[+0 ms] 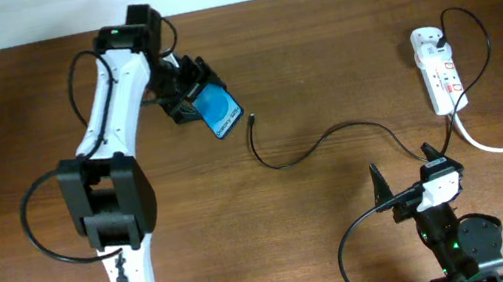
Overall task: Plug charger to phone and switch on socket
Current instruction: 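Lift the phone and tilt it upright with the left gripper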
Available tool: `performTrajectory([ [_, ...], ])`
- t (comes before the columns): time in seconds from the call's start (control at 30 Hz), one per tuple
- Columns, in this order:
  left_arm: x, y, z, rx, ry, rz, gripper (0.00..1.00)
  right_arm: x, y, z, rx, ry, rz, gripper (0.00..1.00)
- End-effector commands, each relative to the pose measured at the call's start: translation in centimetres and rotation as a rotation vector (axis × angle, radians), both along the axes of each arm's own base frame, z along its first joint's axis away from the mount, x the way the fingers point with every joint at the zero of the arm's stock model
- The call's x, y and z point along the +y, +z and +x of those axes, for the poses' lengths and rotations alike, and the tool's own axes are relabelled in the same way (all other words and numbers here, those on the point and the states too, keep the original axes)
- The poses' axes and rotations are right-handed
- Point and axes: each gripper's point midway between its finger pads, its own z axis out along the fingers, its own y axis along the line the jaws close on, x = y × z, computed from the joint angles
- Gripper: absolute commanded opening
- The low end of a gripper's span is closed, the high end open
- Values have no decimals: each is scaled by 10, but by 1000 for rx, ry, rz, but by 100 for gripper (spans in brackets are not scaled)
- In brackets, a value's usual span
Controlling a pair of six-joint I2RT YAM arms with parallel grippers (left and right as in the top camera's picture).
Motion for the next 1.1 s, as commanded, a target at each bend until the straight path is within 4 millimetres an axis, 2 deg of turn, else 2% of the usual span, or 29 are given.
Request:
performTrajectory([
  [0.0, -14, 45, -3, 84, 68, -293, 0, 3, -2, -1, 5, 18, 5, 98],
  [0.07, -7, 52, -5, 124, 95, -345, 0, -1, -2, 0, 4, -10, 2, 98],
  [0.27, -20, 89, -9, 173, 86, -591, 0, -3, -3, 0, 7, -19, 1, 98],
  [0.47, -24, 101, -12, 201, 85, -663, 0, -2, -3, 0, 7, -16, 3, 98],
  [0.53, -24, 101, -12, 201, 85, -662, 0, -2, -2, 0, 27, -24, 141, 98],
  [0.57, -20, 91, -11, 235, 127, -599, 0, 8, -2, -2, 47, 26, 228, 98],
  [0.63, -5, 60, -8, 299, 249, -399, 0, 21, 6, -6, 42, 110, 233, 98],
  [0.67, 6, 43, -5, 305, 312, -279, 0, 27, 19, -9, 31, 146, 252, 98],
  [0.77, 22, 20, -1, 253, 349, -89, 0, 34, 45, -8, 80, 177, 347, 98],
  [0.8, 25, 14, 0, 238, 353, -39, 0, 39, 54, -5, 114, 206, 349, 98],
  [0.87, 17, 13, -1, 226, 333, -23, 0, 52, 70, 7, 192, 268, 359, 98],
  [0.93, 11, 8, 0, 195, 318, 21, 0, 73, 82, 27, 311, 385, 384, 98],
  [0.97, 7, 6, -2, 193, 316, 43, 0, 91, 86, 40, 401, 501, 414, 98],
  [1.07, 3, 7, -1, 189, 321, 40, 0, 125, 86, 62, 575, 758, 503, 98],
])
